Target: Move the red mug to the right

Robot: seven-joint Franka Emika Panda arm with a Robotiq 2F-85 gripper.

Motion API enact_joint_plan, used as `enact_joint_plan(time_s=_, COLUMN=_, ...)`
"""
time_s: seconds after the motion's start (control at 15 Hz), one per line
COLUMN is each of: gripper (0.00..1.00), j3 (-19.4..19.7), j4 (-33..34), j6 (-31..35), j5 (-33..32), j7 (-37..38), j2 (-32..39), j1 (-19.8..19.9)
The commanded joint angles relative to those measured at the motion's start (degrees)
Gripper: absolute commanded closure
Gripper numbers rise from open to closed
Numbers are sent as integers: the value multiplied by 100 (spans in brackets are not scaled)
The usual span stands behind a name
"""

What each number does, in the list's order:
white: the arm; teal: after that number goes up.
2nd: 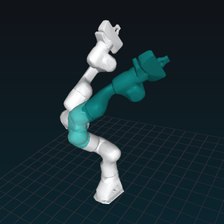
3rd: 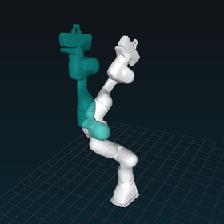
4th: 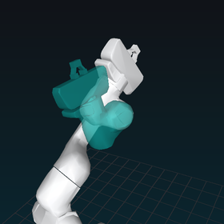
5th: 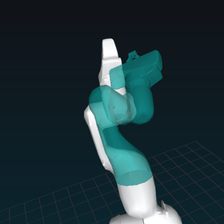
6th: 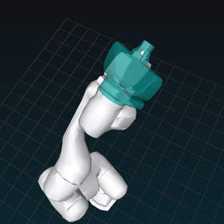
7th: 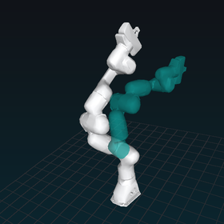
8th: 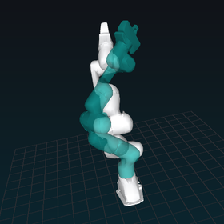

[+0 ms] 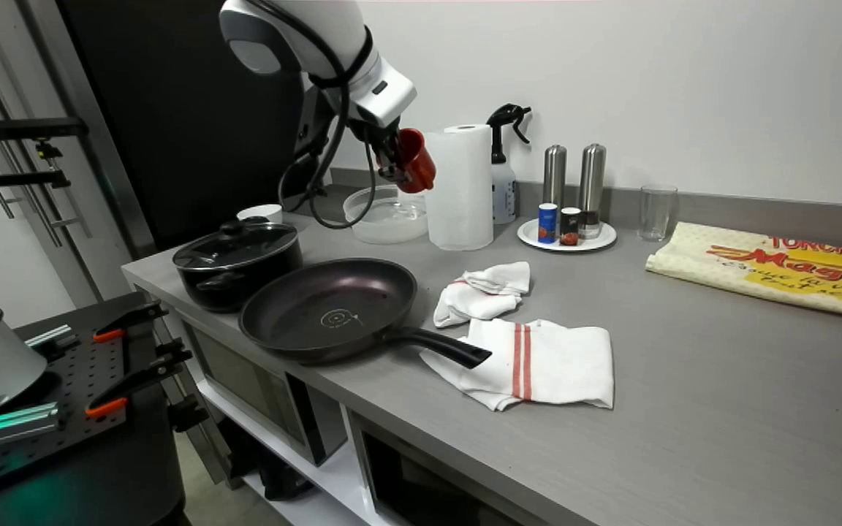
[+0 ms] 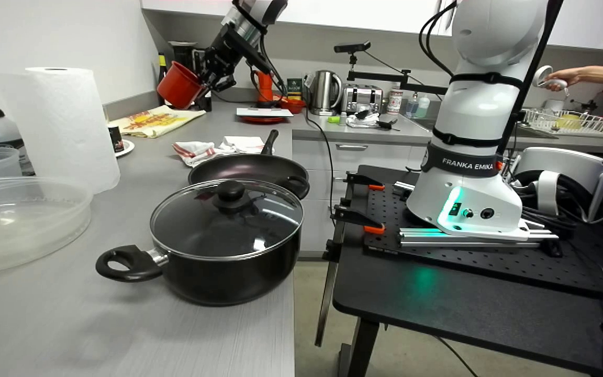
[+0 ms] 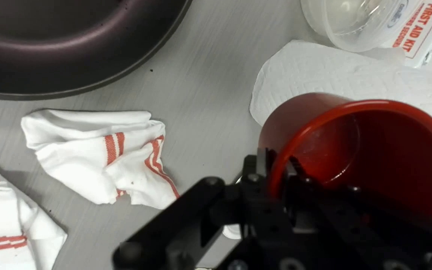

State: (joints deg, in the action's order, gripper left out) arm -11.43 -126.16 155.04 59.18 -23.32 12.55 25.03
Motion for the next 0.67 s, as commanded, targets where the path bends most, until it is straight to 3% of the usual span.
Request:
enact_joint_plan(time_s=0.0, gripper=98, j3=782, j4=816, j6=-559, j5=-495, j7=963, j2=490, j1=-521)
enact_joint_plan(time_s=0.27, gripper=98, j3=1293, j4=1773, j6=-1236, j5=-881, j7=1873, j2=1099, j1=-793)
enact_joint_plan(time_s=0.6, gripper=98, j3=1593, j4=2940, j6=-1802, j5=-1323, j7=2951, j2=1871, j1=-1025)
